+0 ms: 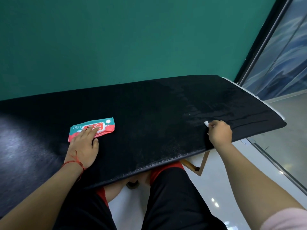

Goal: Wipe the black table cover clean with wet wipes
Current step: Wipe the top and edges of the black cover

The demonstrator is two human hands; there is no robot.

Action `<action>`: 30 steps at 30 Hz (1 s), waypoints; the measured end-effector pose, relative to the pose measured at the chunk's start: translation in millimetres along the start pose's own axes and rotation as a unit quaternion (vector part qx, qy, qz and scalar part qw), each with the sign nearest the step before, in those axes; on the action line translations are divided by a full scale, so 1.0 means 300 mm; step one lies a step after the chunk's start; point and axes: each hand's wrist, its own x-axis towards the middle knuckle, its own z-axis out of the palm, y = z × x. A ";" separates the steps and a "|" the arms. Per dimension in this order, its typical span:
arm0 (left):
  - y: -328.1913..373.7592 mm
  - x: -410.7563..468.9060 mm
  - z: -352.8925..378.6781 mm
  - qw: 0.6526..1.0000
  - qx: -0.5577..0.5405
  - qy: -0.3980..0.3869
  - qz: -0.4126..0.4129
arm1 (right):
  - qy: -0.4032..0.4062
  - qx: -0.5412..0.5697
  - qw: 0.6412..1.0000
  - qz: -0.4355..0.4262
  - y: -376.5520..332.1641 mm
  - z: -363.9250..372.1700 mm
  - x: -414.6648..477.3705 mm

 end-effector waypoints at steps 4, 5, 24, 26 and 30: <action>0.000 -0.001 0.000 1.000 0.001 0.006 -0.001 | -0.028 0.028 0.999 -0.032 -0.187 0.060 -0.038; 0.002 -0.002 -0.001 1.000 0.000 0.009 0.000 | -0.039 0.031 0.997 -0.052 -0.241 0.082 -0.064; 0.028 -0.021 -0.025 0.999 0.026 -0.040 -0.004 | -0.253 0.163 0.906 -0.299 -0.614 0.258 -0.584; 0.046 -0.031 -0.040 0.998 0.035 -0.045 -0.004 | -0.243 0.209 0.901 -0.290 -0.591 0.243 -0.587; 0.114 -0.142 -0.101 0.994 0.066 0.010 0.092 | -0.167 0.196 0.893 -0.370 -0.512 0.179 -0.599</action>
